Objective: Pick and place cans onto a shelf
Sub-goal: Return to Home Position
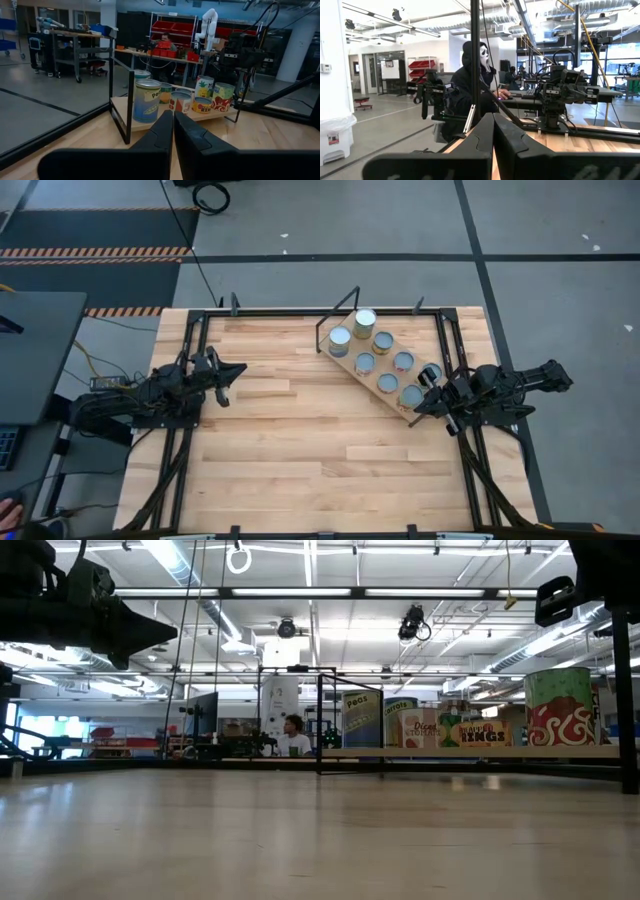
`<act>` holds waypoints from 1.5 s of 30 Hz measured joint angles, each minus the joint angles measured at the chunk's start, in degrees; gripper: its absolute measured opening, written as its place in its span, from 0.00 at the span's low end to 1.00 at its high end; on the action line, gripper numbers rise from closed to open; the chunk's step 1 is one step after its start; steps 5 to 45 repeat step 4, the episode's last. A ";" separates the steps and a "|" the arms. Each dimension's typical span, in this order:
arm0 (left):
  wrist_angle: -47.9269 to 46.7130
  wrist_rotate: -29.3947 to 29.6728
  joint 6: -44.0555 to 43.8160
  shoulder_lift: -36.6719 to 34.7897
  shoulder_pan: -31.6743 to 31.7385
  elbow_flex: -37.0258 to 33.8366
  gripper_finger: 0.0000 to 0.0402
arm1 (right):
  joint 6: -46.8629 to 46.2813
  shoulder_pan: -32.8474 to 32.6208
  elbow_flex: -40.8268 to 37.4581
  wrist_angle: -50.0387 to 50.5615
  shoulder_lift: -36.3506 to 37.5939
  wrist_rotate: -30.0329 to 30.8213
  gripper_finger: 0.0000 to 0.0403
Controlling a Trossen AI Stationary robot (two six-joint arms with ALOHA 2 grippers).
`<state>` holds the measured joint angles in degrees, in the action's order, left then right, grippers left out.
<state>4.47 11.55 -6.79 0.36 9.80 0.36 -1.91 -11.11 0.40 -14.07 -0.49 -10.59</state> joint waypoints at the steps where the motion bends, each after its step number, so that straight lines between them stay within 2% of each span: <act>1: 0.00 0.02 0.01 -0.01 -0.01 0.01 0.06 | 0.00 0.00 0.00 0.00 0.00 0.00 0.03; 45: 0.00 0.01 -0.02 0.00 -0.01 0.00 0.06 | 0.00 0.00 0.00 -0.02 0.00 0.02 0.03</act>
